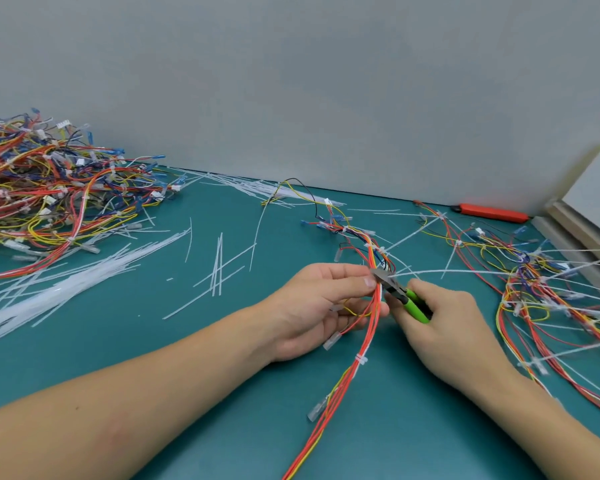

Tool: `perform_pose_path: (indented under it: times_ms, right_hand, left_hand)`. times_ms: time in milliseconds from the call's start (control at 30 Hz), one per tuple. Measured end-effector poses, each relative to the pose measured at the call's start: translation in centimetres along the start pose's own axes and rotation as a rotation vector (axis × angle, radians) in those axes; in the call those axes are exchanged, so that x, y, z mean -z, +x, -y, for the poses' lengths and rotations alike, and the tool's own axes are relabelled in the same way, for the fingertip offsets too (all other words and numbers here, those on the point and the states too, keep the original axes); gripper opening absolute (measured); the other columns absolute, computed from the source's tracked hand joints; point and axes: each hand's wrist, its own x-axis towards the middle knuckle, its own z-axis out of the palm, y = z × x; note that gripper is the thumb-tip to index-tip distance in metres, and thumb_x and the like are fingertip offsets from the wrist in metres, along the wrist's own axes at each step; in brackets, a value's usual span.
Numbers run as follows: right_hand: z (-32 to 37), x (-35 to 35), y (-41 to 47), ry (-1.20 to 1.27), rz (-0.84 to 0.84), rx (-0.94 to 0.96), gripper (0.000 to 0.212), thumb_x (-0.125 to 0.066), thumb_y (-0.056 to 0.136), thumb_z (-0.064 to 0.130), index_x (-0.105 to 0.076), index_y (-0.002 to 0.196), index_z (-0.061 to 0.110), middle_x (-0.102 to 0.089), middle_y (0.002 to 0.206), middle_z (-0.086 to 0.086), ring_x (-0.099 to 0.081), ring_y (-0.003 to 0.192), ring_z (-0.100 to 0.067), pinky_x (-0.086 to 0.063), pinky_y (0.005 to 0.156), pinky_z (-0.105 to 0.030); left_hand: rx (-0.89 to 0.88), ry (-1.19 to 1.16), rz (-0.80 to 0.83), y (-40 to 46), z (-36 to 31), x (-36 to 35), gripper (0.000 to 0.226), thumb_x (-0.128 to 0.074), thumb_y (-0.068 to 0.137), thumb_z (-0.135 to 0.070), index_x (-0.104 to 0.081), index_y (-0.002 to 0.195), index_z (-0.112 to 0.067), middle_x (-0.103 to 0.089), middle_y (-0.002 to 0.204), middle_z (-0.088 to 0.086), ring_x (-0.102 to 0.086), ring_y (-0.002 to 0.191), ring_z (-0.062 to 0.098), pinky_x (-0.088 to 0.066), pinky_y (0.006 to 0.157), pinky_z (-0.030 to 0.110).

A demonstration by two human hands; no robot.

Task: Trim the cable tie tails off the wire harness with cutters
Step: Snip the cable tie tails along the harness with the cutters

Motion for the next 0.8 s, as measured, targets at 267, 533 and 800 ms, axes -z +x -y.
perform_pose_path:
  times_ms: [267,533,800]
  right_hand:
    - [-0.37,-0.06,-0.39,0.035,-0.033,0.038,0.029,-0.070,0.090,0.035,-0.052,0.071,0.024,-0.054,0.062,0.009,-0.045,0.057,-0.014,-0.036,0.053,-0.031]
    - [-0.05,0.16,-0.28,0.005,0.020,0.082,0.021,-0.072,0.089,0.022,-0.064,0.096,0.041,-0.065,0.083,0.019,-0.058,0.087,-0.004,-0.037,0.070,-0.010]
    - [-0.06,0.11,-0.18,-0.002,0.009,0.076,0.016,-0.071,0.090,0.023,-0.062,0.091,0.036,-0.063,0.081,0.013,-0.056,0.082,-0.006,-0.038,0.068,-0.023]
  left_hand:
    - [-0.001,0.016,-0.009,-0.10,-0.06,-0.13,0.031,-0.057,0.099,-0.007,-0.059,0.128,0.005,-0.071,0.077,0.004,-0.071,0.072,0.013,-0.053,0.062,0.021]
    - [0.001,-0.002,-0.012,-0.01,-0.01,0.02,0.023,-0.057,0.099,-0.006,-0.063,0.121,-0.001,-0.071,0.077,0.005,-0.072,0.072,0.013,-0.054,0.061,0.021]
    - [0.001,0.002,-0.008,0.03,0.02,0.05,0.017,-0.057,0.100,-0.006,-0.065,0.114,-0.005,-0.071,0.078,0.004,-0.072,0.072,0.013,-0.054,0.062,0.021]
